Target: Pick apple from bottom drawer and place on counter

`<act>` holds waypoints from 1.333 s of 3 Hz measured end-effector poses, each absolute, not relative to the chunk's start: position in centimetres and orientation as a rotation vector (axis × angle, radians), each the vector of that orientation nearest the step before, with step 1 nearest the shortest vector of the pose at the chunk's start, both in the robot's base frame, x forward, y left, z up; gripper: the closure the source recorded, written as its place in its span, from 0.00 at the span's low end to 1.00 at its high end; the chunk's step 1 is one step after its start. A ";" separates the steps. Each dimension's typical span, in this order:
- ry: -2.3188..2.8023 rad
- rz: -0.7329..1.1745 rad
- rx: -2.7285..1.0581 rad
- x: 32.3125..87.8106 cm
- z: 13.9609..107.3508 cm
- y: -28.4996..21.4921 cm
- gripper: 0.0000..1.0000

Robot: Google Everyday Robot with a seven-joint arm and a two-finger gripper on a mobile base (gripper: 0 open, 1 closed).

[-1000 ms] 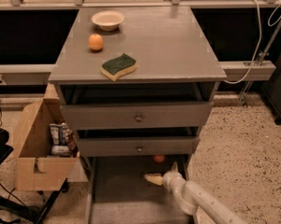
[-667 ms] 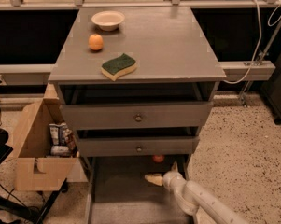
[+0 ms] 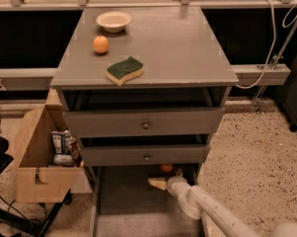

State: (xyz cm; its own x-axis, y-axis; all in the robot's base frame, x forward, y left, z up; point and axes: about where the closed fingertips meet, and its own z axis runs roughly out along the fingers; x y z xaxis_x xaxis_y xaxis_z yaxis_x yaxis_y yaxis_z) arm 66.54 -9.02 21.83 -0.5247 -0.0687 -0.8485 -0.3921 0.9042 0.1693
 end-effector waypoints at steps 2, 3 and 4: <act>2.136 0.372 -0.309 71.1 19.2 -6.5 0.00; 2.158 0.305 -0.336 73.0 17.7 -6.1 0.00; 2.186 0.260 -0.332 74.5 15.8 -7.1 0.17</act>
Offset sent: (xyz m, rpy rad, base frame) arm 0.0766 0.0389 -0.0435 -0.0857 0.0364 -0.0438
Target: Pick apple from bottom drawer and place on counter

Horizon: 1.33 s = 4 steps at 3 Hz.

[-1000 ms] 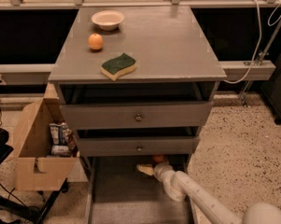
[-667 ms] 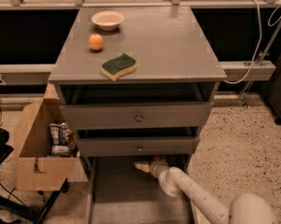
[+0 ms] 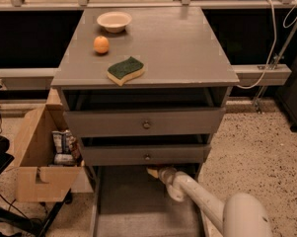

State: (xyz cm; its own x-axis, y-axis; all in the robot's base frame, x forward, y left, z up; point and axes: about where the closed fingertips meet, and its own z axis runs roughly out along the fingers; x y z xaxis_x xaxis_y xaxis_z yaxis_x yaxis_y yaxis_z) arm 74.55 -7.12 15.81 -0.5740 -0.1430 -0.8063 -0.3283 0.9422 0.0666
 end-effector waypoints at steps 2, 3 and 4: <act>2.241 0.191 -0.266 76.4 12.6 -11.2 0.63; 2.240 0.190 -0.268 76.4 12.7 -11.2 0.86; 2.240 0.192 -0.269 76.4 12.7 -11.0 1.00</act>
Offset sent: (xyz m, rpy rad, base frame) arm 0.0290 -0.0674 -0.0482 -0.0430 0.0659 -0.1208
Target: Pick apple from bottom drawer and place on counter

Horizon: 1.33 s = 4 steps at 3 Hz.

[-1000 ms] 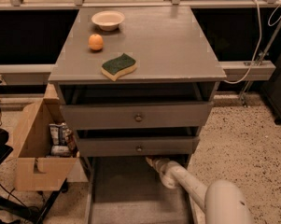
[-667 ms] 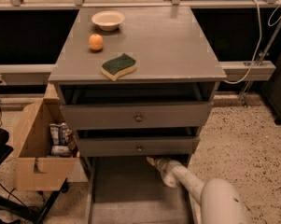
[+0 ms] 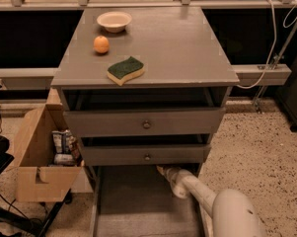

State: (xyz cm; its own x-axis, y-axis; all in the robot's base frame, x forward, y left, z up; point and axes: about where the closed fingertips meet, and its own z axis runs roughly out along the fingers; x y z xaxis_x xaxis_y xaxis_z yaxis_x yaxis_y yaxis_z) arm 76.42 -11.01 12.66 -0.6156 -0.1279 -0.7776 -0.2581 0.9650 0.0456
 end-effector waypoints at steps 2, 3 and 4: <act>2.196 0.118 -0.385 74.4 17.7 -14.8 1.00; 2.190 0.115 -0.474 70.8 21.8 -18.0 1.00; 2.256 0.284 -0.549 66.1 24.9 -17.6 1.00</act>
Offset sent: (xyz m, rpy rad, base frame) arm -0.1226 -0.0493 0.0885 -0.1483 -0.0164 0.2212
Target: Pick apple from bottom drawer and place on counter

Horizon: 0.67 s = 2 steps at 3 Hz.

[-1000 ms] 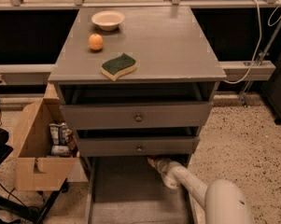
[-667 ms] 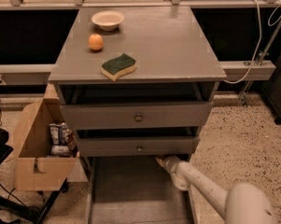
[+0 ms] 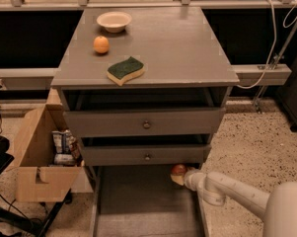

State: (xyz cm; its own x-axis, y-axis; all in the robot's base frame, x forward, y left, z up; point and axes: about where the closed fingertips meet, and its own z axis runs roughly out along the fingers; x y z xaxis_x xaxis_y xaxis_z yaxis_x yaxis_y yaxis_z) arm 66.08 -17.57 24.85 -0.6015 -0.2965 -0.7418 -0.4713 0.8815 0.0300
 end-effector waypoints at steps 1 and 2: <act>2.418 0.597 -0.614 59.8 22.1 -11.8 1.00; 2.524 0.719 -0.750 55.4 17.5 -12.0 1.00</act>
Offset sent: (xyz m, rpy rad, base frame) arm -0.2080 -0.1241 -0.1452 -0.0277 0.6873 0.4015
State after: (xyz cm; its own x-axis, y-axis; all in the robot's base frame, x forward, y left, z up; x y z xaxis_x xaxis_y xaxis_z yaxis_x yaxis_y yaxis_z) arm 55.43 -11.95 17.53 -0.7717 -0.3817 -0.5086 -0.5925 0.7221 0.3570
